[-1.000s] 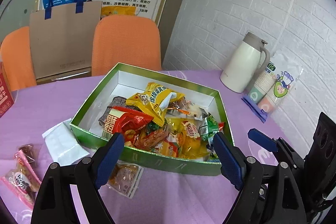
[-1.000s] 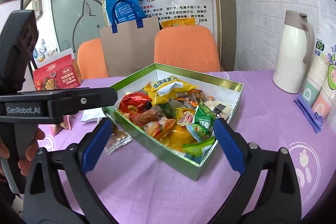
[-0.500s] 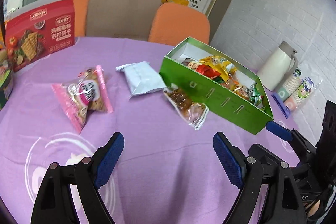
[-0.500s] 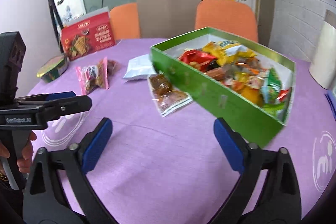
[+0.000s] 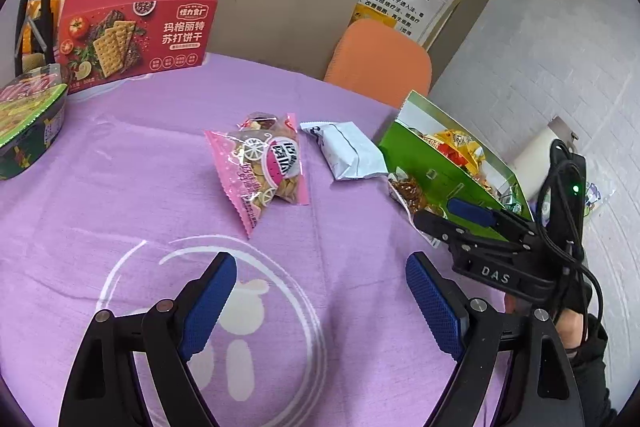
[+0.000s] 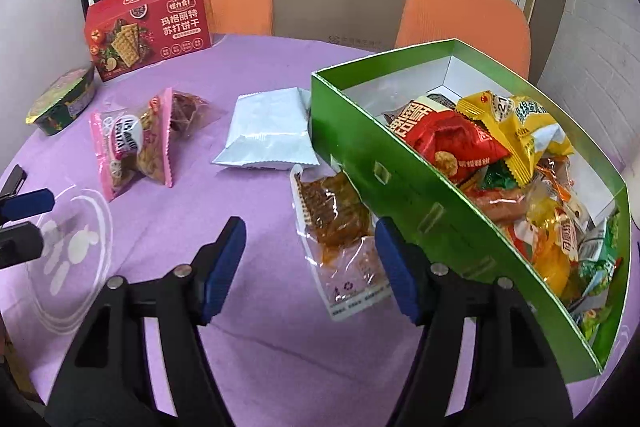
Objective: Organize snacks
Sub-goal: 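Grasp the pink bread bag with the left tool while the right tool grasps the brown food packet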
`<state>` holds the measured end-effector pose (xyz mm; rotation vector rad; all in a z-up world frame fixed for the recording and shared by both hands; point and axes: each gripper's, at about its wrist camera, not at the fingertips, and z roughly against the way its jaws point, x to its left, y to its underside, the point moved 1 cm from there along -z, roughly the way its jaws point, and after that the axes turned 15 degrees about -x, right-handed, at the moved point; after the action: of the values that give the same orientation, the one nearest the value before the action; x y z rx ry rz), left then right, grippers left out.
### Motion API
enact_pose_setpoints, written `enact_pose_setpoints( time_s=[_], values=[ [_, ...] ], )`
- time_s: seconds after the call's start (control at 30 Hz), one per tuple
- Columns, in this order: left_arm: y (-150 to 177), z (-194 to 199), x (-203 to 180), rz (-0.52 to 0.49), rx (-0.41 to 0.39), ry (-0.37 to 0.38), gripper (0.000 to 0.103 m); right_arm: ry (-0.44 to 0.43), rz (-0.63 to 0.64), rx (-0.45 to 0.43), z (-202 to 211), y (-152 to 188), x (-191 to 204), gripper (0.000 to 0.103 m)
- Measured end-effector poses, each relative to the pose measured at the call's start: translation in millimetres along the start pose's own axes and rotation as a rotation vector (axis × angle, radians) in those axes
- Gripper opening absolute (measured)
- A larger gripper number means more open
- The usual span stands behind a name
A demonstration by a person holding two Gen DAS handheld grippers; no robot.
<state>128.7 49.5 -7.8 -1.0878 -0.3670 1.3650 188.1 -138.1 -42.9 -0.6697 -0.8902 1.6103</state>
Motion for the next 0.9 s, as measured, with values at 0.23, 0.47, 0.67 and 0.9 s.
enact_pose_setpoints(
  time_s=[0.23,0.47,0.67,0.9],
  values=[
    [-5,-10,23,0.050,0.007,-0.005,0.089,0.001,-0.008,0.057,-27,5,-3,0.058],
    [-19,-22,34,0.043,0.004,-0.019,0.089,-0.133,-0.015,0.082,0,17,17,0.050],
    [-42,-50,47,0.038,0.002,-0.060,0.088,-0.154,-0.039,0.079,25,32,29,0.050],
    [-30,-62,44,0.057,0.059,0.021,0.041,-0.153,-0.078,0.078,37,41,27,0.050]
  ],
)
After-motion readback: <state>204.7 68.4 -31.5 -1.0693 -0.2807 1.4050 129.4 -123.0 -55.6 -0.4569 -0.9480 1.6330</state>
